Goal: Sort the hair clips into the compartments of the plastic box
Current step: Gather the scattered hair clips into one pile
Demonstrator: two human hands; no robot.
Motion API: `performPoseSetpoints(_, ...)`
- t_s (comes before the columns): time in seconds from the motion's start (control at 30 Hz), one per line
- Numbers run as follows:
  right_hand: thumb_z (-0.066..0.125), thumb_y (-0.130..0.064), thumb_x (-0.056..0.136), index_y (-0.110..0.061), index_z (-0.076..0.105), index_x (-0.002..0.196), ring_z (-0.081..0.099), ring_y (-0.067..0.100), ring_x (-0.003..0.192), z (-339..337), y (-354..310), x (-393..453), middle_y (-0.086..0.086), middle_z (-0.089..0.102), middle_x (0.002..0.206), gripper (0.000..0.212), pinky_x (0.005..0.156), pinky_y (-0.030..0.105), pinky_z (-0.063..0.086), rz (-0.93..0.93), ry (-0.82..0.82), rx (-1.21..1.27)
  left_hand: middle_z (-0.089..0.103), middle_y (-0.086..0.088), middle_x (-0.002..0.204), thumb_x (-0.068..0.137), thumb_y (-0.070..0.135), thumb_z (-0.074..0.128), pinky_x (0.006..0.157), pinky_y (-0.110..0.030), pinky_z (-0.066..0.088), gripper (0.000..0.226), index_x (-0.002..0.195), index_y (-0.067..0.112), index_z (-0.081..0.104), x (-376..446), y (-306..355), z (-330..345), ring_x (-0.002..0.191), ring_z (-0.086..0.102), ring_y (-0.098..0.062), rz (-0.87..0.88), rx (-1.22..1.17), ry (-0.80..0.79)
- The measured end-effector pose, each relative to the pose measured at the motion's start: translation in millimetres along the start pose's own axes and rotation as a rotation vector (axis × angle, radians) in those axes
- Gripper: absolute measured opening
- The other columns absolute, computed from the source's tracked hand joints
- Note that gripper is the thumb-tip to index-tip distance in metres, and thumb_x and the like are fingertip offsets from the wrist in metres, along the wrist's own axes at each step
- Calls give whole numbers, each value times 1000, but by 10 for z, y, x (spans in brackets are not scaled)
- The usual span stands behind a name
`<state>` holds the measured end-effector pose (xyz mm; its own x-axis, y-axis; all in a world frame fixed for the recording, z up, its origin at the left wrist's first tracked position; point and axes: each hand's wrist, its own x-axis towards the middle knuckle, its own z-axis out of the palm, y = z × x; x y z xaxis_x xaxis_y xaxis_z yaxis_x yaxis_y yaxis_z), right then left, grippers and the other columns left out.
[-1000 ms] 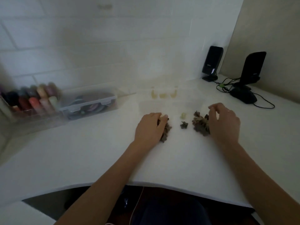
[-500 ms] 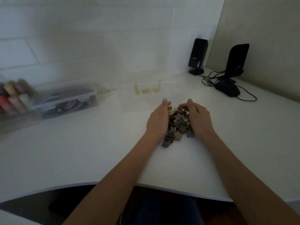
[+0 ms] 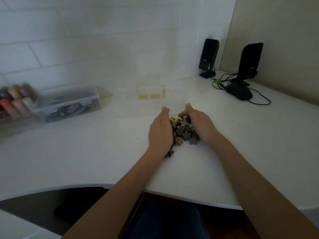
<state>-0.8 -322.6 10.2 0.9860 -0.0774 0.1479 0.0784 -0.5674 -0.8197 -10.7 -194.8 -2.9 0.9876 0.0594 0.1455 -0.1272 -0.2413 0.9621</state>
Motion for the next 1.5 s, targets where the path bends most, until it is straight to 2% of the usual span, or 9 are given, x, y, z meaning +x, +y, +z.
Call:
performPoseSetpoints(0.5,33,-45,98,-12,62,110,57,13,101,109,-123,-488,2,65,111,46,89,23,39,-117,46,94,65,-3,123,104,45,18,101,-26,35,58,126,14,62,-88,11,-40,116,56,-15,-3,-68,102)
performPoseSetpoints(0.57,40,-53,93,-26,53,123,47,7,118,79,-78,-495,-8,54,124,42,102,25,34,-159,-41,121,67,-2,115,104,45,20,98,-28,40,55,120,15,64,-81,16,-63,109,59,-15,-40,-126,138)
performPoseSetpoints(0.67,53,-74,70,-43,29,139,13,8,141,8,40,-591,-11,15,155,80,111,32,15,-249,-230,-59,68,-3,108,103,44,23,91,-29,43,50,112,19,65,-41,9,-91,103,62,-16,-72,-178,156)
performPoseSetpoints(0.77,69,-67,63,-44,14,145,-6,12,145,25,70,-645,-17,-6,157,101,114,36,9,-304,-239,-244,67,-1,109,103,44,25,95,-29,42,51,113,17,67,-28,4,-93,103,60,-14,-83,-198,127)
performPoseSetpoints(0.97,63,-43,83,-30,28,145,21,10,140,123,33,-558,-6,20,154,72,110,27,23,-257,-133,-75,67,-2,119,103,43,26,104,-34,41,50,111,20,69,-57,6,-100,111,60,-15,-100,-147,88)
performPoseSetpoints(1.1,44,-39,96,-21,49,131,46,14,123,11,-8,-385,-2,53,132,41,101,29,36,-72,133,168,64,-2,126,104,39,24,101,-27,35,52,116,16,68,-65,48,-132,112,54,-11,-38,-97,176)
performPoseSetpoints(1.23,33,-49,97,-19,47,133,54,16,108,100,-100,-371,-4,56,124,49,81,23,41,-27,-40,-55,62,1,117,102,49,22,99,-32,36,55,116,19,66,-75,66,-68,114,54,-20,-33,120,35)
performPoseSetpoints(1.33,33,-47,97,-17,55,122,56,20,108,216,-172,-450,3,62,119,45,87,31,41,-107,-56,-121,57,8,90,103,46,24,86,-29,36,48,94,20,64,-86,62,-60,93,54,-17,-33,149,7)
performPoseSetpoints(1.5,36,-42,98,-17,59,120,55,17,111,207,-164,-473,2,62,121,41,91,25,38,-103,-51,-46,65,-1,98,104,40,22,85,-28,40,58,108,9,71,-113,3,-124,93,58,-17,37,179,109)
